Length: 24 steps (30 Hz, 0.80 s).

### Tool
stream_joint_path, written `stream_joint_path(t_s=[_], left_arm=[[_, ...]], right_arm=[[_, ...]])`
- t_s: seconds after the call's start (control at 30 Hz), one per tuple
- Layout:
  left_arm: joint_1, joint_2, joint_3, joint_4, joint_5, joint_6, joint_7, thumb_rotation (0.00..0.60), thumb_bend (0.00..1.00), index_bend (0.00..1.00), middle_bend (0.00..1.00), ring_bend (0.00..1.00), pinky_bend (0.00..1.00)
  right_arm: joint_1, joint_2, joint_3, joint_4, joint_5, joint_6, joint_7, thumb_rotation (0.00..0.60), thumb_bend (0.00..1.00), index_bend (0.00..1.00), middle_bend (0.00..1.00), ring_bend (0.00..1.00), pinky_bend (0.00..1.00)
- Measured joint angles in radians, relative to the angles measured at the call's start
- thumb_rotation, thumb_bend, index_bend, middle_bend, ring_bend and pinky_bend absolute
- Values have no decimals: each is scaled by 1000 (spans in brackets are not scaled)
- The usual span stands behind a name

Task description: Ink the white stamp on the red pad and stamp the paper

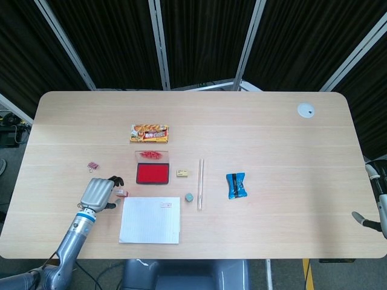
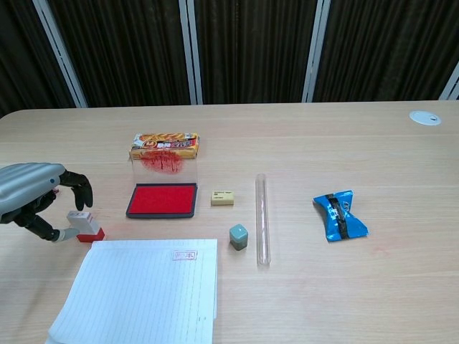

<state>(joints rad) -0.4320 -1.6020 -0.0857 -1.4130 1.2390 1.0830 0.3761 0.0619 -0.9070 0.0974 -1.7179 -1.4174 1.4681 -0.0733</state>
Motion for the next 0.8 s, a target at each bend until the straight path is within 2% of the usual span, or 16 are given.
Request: stream_joint_path(t_s=[0.33, 0.53, 0.8], left_arm=[[-10, -19, 1, 30, -16, -6, 6, 600, 272, 429, 422, 863, 903], [-16, -25, 1, 33, -25, -9, 9, 600, 278, 438, 463, 863, 904], [-21, -29, -1, 35, -34, -8, 23, 600, 297, 487, 480, 862, 903]], right_arm=[[3, -1, 0, 3, 8, -9, 2, 600, 0, 0, 0, 0, 0], [4, -3, 0, 5, 12, -13, 0, 600, 0, 0, 0, 0, 0], [5, -3, 1, 8, 17, -17, 0, 600, 0, 0, 0, 0, 0]])
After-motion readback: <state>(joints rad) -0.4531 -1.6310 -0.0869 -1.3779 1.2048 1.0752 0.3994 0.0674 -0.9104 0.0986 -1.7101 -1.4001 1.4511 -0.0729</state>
